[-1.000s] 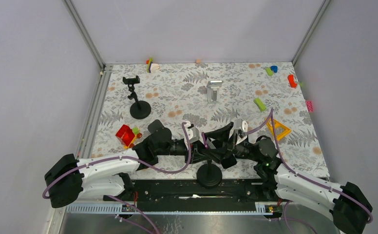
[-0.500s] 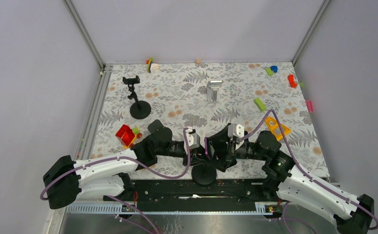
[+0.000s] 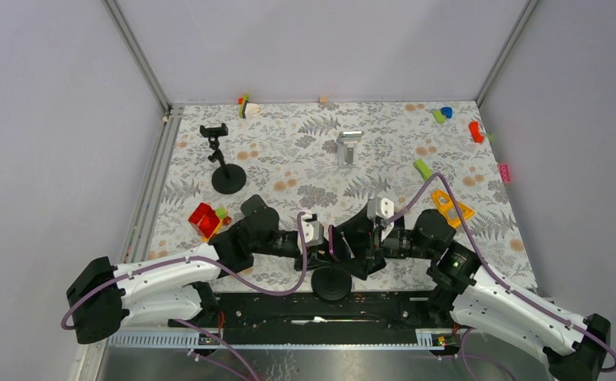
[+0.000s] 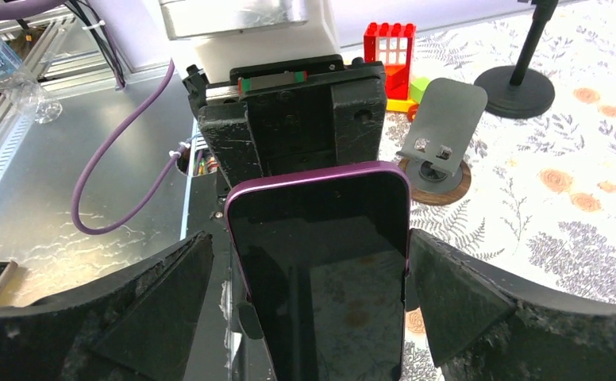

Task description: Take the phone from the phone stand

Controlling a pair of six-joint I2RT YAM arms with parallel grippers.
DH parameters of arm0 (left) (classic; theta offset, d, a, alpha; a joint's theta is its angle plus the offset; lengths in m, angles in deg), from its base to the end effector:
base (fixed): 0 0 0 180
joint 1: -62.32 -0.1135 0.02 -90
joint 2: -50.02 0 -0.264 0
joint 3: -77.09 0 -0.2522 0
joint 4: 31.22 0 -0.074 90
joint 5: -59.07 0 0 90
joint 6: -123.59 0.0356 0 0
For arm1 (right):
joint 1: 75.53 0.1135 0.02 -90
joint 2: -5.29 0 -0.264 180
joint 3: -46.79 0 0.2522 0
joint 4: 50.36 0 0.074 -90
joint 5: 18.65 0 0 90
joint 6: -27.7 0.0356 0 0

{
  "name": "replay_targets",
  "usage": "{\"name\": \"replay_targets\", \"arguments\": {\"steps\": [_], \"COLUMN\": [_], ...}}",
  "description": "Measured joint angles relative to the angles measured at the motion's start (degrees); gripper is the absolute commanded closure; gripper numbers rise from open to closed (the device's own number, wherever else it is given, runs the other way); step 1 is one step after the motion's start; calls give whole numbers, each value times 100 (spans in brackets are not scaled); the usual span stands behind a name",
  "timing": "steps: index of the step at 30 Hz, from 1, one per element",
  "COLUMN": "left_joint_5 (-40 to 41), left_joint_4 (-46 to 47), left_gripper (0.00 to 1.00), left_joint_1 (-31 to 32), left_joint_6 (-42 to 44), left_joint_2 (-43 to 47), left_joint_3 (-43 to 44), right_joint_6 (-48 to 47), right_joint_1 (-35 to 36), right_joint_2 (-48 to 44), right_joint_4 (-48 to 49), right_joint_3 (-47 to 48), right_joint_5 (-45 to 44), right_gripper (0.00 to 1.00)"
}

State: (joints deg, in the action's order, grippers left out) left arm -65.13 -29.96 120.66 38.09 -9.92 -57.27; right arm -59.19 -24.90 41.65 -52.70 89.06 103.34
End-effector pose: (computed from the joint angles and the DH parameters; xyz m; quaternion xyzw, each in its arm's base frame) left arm 0.1052 -0.2088 0.2564 0.5462 0.5431 -0.4745 0.4261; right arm 0.0883 0.1374 0.3025 -0.4490 0.5215 0.4849 0.5397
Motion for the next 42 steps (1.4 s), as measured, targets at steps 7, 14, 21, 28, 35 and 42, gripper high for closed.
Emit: {"name": "replay_targets", "arguments": {"steps": [7,14,21,28,35,42], "left_joint_5": [26,59,76,116,-46,-173], "left_joint_4": [-85,-133,-153,-166,-251,-315], "left_gripper": [100,100,100,100,100,100], "left_joint_1": [-26,-42,-42,-46,-61,-68], "left_joint_6": [68,81,31,9,90,234], "left_joint_2": [35,33,28,-24,-120,-131], "left_joint_3": [2,31,39,94,197,221], "right_joint_6": [236,297,201,157,-190,-796], "right_joint_1": [9,33,33,37,39,39], "right_joint_2": [227,363,560,682,730,957], "right_joint_4": [-455,-1084,-1244,-1233,-1292,-1725], "right_joint_3": [365,717,859,914,925,1163], "right_joint_5": [-136,-284,-269,-444,-393,-131], "right_gripper": [3,0,4,9,3,0]}}
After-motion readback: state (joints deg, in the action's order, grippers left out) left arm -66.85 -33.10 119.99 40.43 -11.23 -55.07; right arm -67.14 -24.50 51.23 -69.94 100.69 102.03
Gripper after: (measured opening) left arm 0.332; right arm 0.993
